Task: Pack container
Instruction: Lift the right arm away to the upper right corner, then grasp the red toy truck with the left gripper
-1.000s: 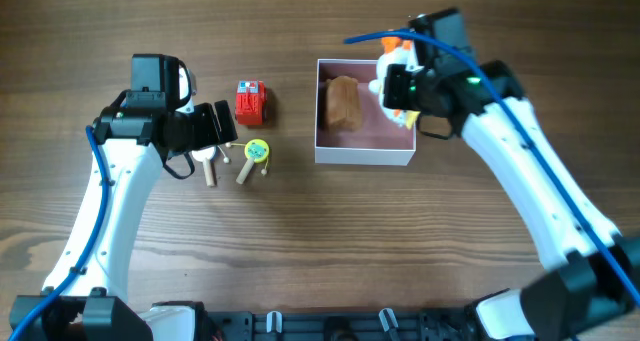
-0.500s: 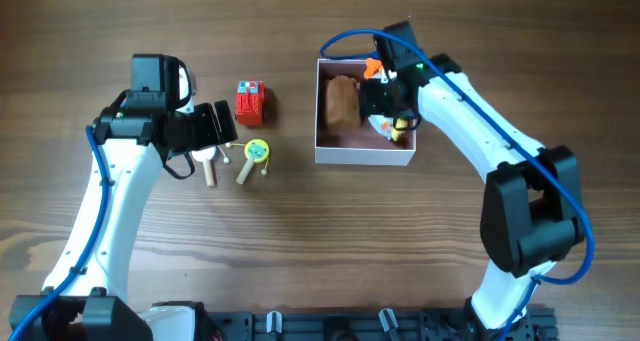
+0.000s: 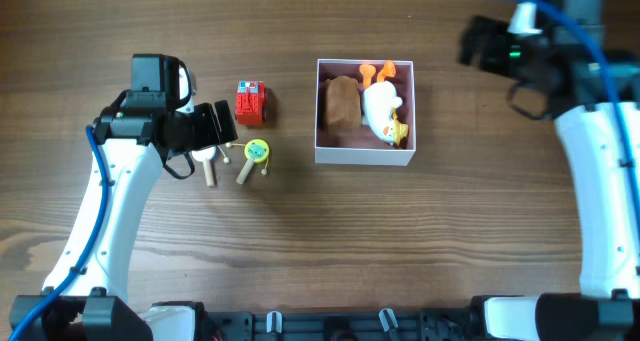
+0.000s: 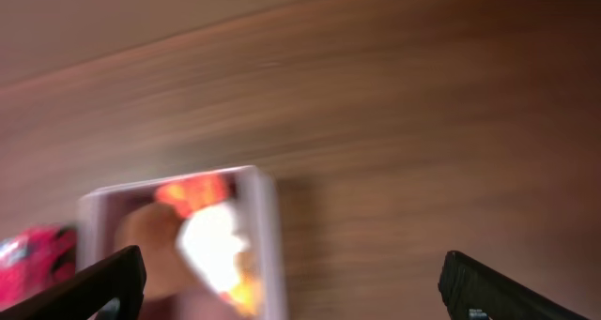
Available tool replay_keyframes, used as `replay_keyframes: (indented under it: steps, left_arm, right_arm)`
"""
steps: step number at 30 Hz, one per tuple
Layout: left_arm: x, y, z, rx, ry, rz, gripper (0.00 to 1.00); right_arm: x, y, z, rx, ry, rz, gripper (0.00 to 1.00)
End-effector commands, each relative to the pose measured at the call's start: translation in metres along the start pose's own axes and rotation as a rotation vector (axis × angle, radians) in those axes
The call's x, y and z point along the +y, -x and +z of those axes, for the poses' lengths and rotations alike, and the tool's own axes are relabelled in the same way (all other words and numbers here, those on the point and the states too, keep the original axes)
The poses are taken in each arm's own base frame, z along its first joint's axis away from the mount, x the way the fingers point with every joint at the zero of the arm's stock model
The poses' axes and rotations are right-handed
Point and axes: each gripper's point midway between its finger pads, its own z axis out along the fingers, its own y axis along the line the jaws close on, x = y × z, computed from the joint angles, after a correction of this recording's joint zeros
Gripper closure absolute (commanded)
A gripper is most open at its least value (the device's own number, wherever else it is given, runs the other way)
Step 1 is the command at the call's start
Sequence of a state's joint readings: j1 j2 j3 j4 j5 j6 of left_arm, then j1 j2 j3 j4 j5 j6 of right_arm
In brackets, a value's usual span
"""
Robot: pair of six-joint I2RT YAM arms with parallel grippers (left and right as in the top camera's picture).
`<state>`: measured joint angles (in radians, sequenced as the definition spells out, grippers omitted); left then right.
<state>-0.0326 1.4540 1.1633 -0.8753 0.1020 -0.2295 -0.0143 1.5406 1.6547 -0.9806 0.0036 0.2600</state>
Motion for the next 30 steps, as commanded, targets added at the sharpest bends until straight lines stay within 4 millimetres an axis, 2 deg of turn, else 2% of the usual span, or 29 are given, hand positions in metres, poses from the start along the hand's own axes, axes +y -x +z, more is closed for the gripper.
replay_keyframes:
  steps: [1,2,5,8,13,17,20,23,25,27,30]
  left_arm:
    - [-0.007,0.006,-0.005,-0.013,-0.028,-0.015,0.0]
    - [-0.012,0.001,-0.006,0.01,-0.06,-0.043,0.0]
    - [-0.024,0.005,-0.007,0.002,-0.123,-0.044,0.0]
    - [-0.027,0.005,-0.008,0.001,-0.144,-0.042,0.0]
    - [-0.05,0.022,-0.019,-0.049,-0.254,-0.018,0.01]
    - [-0.064,0.055,-0.045,-0.142,-0.278,0.01,0.0]
    - [-0.07,0.072,-0.05,-0.146,-0.268,0.029,0.01]
    - [-0.075,0.08,-0.033,-0.105,-0.23,0.102,0.01]
    - [-0.077,0.082,-0.002,-0.056,-0.172,0.162,0.0]
    - [-0.082,0.074,0.031,0.008,-0.143,0.215,0.01]
    - [-0.075,0.061,0.072,0.085,-0.062,0.232,0.0]
  right_arm:
    - [-0.05,-0.014,0.025,0.093,-0.007,0.161,0.0]
    - [-0.069,-0.021,0.036,0.121,-0.015,0.238,0.0]
    - [-0.103,-0.034,0.055,0.174,-0.06,0.347,0.01]
    - [-0.121,-0.043,0.069,0.217,-0.088,0.385,0.0]
    - [-0.126,-0.051,0.084,0.258,-0.098,0.396,0.0]
    - [-0.126,-0.052,0.085,0.259,-0.098,0.397,0.01]
    - [-0.126,-0.051,0.086,0.257,-0.098,0.396,0.0]
    - [-0.126,-0.048,0.086,0.246,-0.096,0.394,0.0]
    - [-0.127,-0.047,0.087,0.239,-0.095,0.393,0.0]
    - [-0.127,-0.047,0.087,0.239,-0.095,0.393,0.0]
    - [-0.127,-0.046,0.087,0.236,-0.094,0.393,0.0]
